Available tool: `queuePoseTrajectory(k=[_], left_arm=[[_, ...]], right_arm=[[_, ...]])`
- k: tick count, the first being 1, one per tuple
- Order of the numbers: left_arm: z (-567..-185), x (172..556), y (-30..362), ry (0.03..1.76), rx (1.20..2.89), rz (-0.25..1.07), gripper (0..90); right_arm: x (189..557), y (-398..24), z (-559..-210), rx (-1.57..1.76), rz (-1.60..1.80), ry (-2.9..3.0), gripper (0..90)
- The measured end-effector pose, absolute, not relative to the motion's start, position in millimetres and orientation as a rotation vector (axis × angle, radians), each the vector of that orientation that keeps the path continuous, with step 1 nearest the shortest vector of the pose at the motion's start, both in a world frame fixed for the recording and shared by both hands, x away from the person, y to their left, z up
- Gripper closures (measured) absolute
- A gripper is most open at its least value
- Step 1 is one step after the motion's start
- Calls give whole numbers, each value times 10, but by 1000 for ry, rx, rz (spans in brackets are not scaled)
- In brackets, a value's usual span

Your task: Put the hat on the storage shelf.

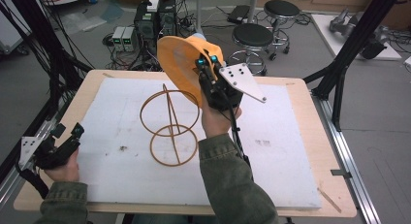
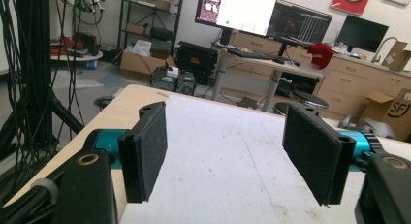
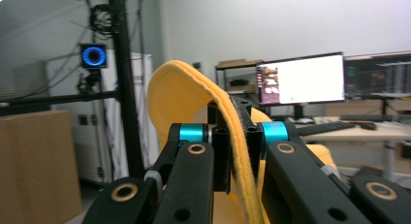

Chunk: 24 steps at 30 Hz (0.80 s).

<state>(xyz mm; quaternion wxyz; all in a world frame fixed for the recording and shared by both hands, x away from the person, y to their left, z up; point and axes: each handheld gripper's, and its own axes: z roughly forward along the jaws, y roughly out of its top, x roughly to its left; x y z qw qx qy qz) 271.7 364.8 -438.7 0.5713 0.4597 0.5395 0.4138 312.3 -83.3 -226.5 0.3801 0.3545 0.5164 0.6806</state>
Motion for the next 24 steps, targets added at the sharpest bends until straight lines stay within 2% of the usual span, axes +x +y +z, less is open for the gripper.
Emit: queuePoseTrajectory(k=[12,24], left_arm=[[-4387,2718,3650,1267,1072,971,329],[-4389,2720,3656,1266,1075,974,329]], right_arm=[[2822,-506,-2315,760,1818,1432,869],[2551,-179,-2601,660,1833,1529,867]])
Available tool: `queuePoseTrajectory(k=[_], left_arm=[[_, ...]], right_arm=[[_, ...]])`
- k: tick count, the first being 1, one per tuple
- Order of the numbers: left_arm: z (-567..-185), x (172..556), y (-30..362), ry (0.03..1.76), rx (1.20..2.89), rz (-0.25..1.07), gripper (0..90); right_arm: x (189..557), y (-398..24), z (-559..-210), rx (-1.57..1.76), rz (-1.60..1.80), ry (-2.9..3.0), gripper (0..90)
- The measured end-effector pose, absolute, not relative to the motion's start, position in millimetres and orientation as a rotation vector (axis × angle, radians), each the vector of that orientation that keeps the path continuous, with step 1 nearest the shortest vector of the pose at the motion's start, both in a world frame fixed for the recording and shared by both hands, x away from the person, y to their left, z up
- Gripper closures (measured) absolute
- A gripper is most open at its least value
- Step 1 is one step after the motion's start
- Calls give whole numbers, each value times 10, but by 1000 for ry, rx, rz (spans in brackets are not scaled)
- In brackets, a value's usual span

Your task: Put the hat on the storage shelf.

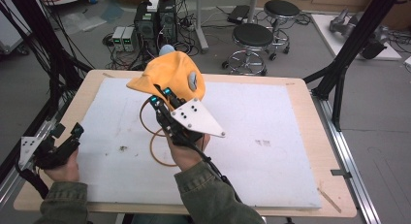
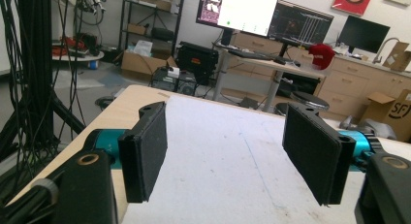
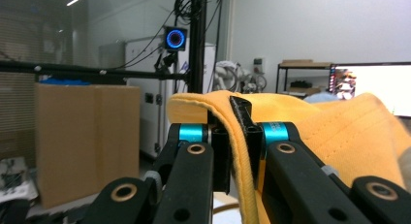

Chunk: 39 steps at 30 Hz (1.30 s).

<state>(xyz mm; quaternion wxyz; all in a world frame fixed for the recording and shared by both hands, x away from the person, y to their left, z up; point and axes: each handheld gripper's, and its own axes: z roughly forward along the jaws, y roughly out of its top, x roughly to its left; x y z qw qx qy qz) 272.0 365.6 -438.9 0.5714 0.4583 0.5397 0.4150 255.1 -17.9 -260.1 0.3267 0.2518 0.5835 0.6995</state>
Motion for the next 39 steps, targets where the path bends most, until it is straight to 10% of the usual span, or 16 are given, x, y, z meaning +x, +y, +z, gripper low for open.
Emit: queuePoseTrajectory(k=[39], left_arm=[[-4392,2726,3655,1267,1076,973,329]], right_arm=[[2425,149,-3384,717,1753,1834,825]])
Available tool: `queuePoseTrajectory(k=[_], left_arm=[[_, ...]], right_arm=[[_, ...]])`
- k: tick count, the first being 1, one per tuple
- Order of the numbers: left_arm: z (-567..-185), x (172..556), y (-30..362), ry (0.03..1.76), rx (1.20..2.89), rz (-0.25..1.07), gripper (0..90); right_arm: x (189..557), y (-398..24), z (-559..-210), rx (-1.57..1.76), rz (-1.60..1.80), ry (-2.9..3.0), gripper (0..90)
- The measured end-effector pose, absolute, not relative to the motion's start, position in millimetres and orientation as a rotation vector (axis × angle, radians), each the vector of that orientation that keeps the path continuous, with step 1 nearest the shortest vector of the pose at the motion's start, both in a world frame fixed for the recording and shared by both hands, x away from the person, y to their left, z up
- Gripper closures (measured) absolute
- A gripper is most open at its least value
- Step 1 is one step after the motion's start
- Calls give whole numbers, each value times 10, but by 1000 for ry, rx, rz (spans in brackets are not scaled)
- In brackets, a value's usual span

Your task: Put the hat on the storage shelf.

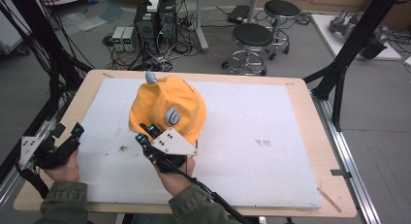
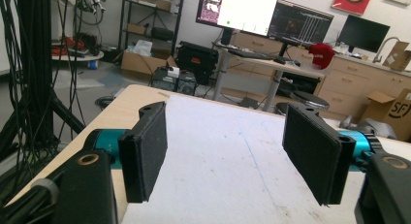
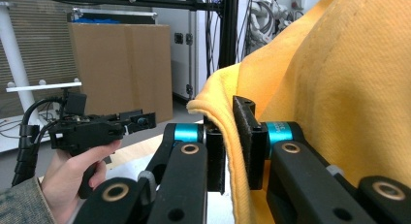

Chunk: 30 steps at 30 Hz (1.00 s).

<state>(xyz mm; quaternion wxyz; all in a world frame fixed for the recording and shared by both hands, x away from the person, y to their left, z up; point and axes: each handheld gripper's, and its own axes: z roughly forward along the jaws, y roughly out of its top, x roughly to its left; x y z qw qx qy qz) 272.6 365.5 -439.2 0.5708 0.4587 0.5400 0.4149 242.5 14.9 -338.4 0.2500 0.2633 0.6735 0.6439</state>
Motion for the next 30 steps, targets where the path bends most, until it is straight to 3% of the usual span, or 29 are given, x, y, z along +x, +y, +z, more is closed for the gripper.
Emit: queuePoseTrajectory(k=[6,11,30], left_arm=[[-4392,2726,3655,1267,1075,974,329],[-4392,2726,3658,1269,1075,973,329],[-4392,2725,3660,1269,1075,972,330]], right_arm=[[2413,139,-3389,698,1749,1834,753],[2406,114,-3382,650,1728,1822,521],[2331,78,-3162,592,1754,1786,342]])
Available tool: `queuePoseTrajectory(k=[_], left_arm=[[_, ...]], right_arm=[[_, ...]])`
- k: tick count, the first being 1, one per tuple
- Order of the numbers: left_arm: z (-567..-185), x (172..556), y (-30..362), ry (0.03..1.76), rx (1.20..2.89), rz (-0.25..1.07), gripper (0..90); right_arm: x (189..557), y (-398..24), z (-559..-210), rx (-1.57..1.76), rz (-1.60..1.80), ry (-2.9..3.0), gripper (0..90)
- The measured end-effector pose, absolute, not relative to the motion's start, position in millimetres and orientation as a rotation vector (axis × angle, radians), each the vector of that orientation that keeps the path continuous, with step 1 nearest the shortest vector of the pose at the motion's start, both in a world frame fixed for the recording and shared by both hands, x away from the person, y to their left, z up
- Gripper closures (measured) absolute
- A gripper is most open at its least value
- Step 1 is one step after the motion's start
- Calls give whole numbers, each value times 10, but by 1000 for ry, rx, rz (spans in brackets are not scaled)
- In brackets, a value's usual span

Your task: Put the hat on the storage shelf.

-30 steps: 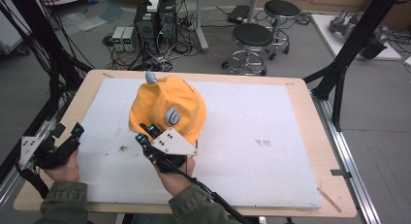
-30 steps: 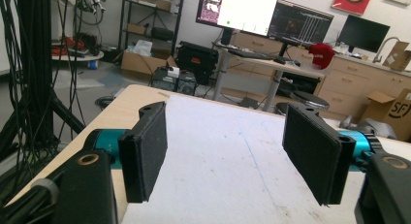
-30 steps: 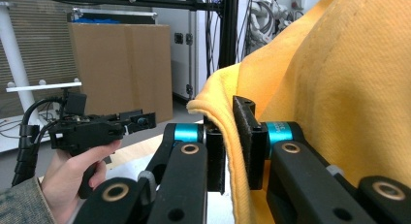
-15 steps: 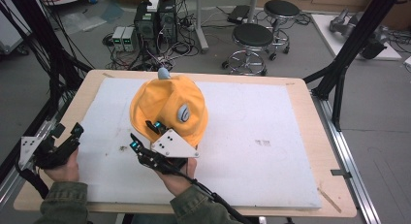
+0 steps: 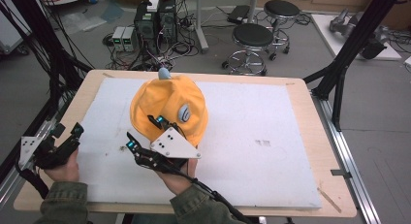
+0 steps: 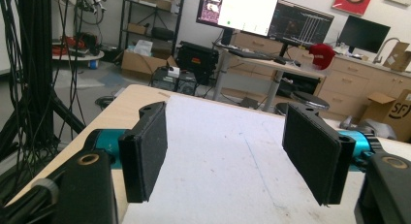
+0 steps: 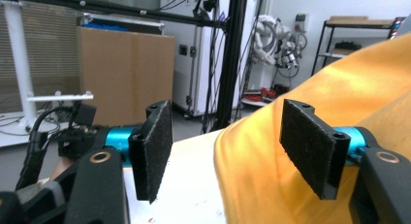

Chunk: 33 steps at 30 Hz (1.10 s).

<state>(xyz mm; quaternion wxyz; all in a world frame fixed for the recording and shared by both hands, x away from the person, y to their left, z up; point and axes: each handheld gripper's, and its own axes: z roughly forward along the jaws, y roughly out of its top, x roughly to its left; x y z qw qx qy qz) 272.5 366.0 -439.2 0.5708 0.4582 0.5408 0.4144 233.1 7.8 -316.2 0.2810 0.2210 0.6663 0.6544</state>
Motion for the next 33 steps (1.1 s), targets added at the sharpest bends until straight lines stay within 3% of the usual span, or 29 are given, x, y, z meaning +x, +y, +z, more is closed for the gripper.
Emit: queuePoseTrajectory(k=[8,16,26,33], left_arm=[[-4392,2725,3660,1269,1075,973,330],[-4391,2724,3658,1268,1074,972,330],[-4390,2722,3656,1267,1074,973,331],[-4390,2720,3653,1268,1080,979,330]], right_arm=[[2362,-32,-2962,588,1662,1729,234],[2442,-231,-2822,639,1674,1681,200],[2601,-744,-2574,759,1625,1567,122],[2633,-1221,-2609,847,1579,1501,119]])
